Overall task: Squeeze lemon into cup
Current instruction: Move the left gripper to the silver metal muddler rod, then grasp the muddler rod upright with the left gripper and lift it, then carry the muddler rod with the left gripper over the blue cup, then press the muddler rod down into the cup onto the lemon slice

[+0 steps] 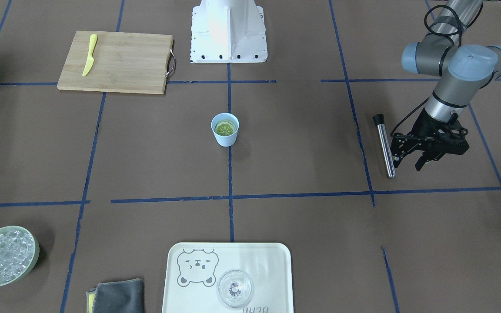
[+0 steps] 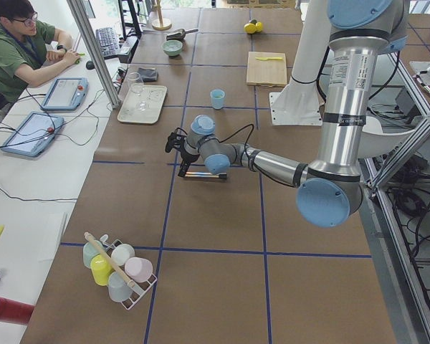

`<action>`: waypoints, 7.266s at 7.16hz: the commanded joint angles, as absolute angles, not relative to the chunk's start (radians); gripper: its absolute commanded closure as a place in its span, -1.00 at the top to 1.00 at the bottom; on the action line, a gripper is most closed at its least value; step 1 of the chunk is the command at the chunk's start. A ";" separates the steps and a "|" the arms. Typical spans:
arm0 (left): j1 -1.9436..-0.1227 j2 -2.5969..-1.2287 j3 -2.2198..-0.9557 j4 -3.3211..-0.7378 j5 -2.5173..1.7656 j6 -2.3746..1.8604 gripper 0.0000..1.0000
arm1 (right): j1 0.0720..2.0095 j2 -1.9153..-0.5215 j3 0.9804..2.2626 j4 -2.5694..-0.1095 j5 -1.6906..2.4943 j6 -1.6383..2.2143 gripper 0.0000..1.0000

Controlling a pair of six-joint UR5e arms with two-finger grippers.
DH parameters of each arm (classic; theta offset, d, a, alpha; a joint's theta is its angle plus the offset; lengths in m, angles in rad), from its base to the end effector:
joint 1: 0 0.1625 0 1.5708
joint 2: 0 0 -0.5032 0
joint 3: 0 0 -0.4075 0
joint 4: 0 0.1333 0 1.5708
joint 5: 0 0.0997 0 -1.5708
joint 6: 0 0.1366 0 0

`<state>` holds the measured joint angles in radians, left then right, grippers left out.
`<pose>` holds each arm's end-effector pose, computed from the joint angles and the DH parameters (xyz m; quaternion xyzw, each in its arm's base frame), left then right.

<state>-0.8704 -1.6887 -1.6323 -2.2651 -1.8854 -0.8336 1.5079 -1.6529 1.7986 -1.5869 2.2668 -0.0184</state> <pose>0.3324 -0.5356 0.5964 0.2024 0.3922 0.0066 0.8973 0.0158 -0.4763 0.6959 0.0533 -0.3416 -0.0602 0.9364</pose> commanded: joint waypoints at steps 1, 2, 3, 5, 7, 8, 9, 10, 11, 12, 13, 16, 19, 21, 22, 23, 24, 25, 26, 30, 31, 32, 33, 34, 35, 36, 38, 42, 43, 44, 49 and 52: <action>-0.855 -1.695 -1.608 -2.267 -1.884 -0.842 0.32 | 1.508 -1.657 1.799 -1.586 2.266 -0.018 1.00; -0.827 -1.695 -1.605 -2.266 -1.881 -0.866 0.33 | 1.508 -1.657 1.798 -1.586 2.264 -0.018 1.00; -0.818 -1.695 -1.605 -2.266 -1.881 -0.867 0.33 | 1.508 -1.657 1.798 -1.586 2.264 -0.018 1.00; -0.807 -1.686 -1.606 -2.266 -1.879 -0.865 0.33 | 1.508 -1.657 1.798 -1.586 2.264 -0.018 1.00; -0.792 -1.684 -1.605 -2.264 -1.878 -0.865 0.33 | 1.508 -1.657 1.795 -1.586 2.263 -0.020 1.00; -0.787 -1.684 -1.600 -2.264 -1.878 -0.865 0.34 | 1.508 -1.657 1.795 -1.586 2.263 -0.020 1.00; -0.784 -1.684 -1.600 -2.264 -1.878 -0.865 0.35 | 1.508 -1.657 1.795 -1.586 2.263 -0.020 1.00; -0.784 -1.684 -1.600 -2.266 -1.879 -0.867 0.37 | 1.508 -1.657 1.795 -1.586 2.263 -0.020 1.00; -0.784 -1.684 -1.600 -2.266 -1.879 -0.867 0.37 | 1.508 -1.657 1.795 -1.586 2.263 -0.020 1.00; -0.782 -1.684 -1.598 -2.264 -1.879 -0.865 0.37 | 1.508 -1.657 1.795 -1.586 2.263 -0.020 1.00; -0.775 -1.684 -1.595 -2.266 -1.878 -0.867 0.37 | 1.508 -1.657 1.793 -1.586 2.261 -0.020 1.00; -0.775 -1.687 -1.589 -2.266 -1.879 -0.867 0.13 | 1.508 -1.657 1.793 -1.586 2.261 -0.020 1.00; -0.775 -1.690 -1.621 -2.264 -1.878 -0.856 -1.00 | 1.508 -1.655 1.793 -1.586 2.261 -0.020 1.00; -0.775 -1.701 -1.715 -2.266 -1.806 -0.845 -1.00 | 1.508 -1.652 1.793 -1.586 2.261 -0.020 1.00; -0.773 -1.745 -1.741 -2.267 -1.733 -0.760 -1.00 | 1.508 -1.652 1.793 -1.586 2.261 -0.020 1.00; -0.773 -1.812 -1.756 -2.272 -1.709 -0.644 -1.00 | 1.508 -1.652 1.793 -1.586 2.260 -0.020 1.00; -0.772 -1.859 -1.764 -2.340 -1.709 -0.631 -1.00 | 1.508 -1.652 1.793 -1.586 2.260 -0.018 1.00; -0.770 -1.874 -1.766 -2.473 -1.712 -0.643 -1.00 | 1.508 -1.651 1.793 -1.586 2.258 -0.018 1.00; -0.767 -1.873 -1.761 -2.641 -1.709 -0.646 -1.00 | 1.508 -1.649 1.793 -1.588 2.258 -0.018 1.00; -0.623 -2.085 -1.588 -3.229 -1.650 -0.596 -1.00 | 1.508 -1.644 1.793 -1.586 2.256 -0.018 1.00; -0.533 -2.101 -1.554 -3.334 -1.514 -0.522 -1.00 | 1.508 -1.644 1.792 -1.586 2.256 -0.018 1.00; -0.503 -2.108 -1.522 -3.379 -1.478 -0.440 -1.00 | 1.508 -1.644 1.793 -1.586 2.256 -0.018 1.00; -0.447 -2.109 -1.444 -3.477 -1.407 -0.404 -1.00 | 1.508 -1.646 1.793 -1.586 2.256 -0.018 1.00; -0.398 -2.143 -1.375 -3.534 -1.347 -0.347 -1.00 | 1.508 -1.646 1.793 -1.586 2.256 -0.018 1.00; -0.375 -2.154 -1.361 -3.534 -1.327 -0.321 -1.00 | 1.508 -1.646 1.793 -1.586 2.256 -0.018 1.00; -0.356 -2.164 -1.339 -3.534 -1.298 -0.319 -1.00 | 1.508 -1.647 1.793 -1.586 2.256 -0.018 1.00; -0.339 -2.219 -1.281 -3.533 -1.247 -0.321 -1.00 | 1.508 -1.654 1.796 -1.586 2.258 -0.020 1.00; -0.314 -2.230 -1.252 -3.530 -1.204 -0.319 -1.00 | 1.508 -1.654 1.795 -1.586 2.257 -0.020 1.00; -0.305 -2.236 -1.235 -3.525 -1.184 -0.319 -1.00 | 1.508 -1.654 1.795 -1.586 2.256 -0.020 1.00; -0.296 -2.246 -1.198 -3.524 -1.171 -0.319 -1.00 | 1.508 -1.654 1.793 -1.586 2.256 -0.020 1.00; -0.265 -2.250 -1.231 -3.522 -1.123 -0.319 -1.00 | 1.508 -1.654 1.793 -1.586 2.256 -0.018 1.00; -0.322 -2.252 -1.322 -3.528 -1.126 -0.333 -1.00 | 1.508 -1.652 1.792 -1.586 2.255 -0.018 1.00</action>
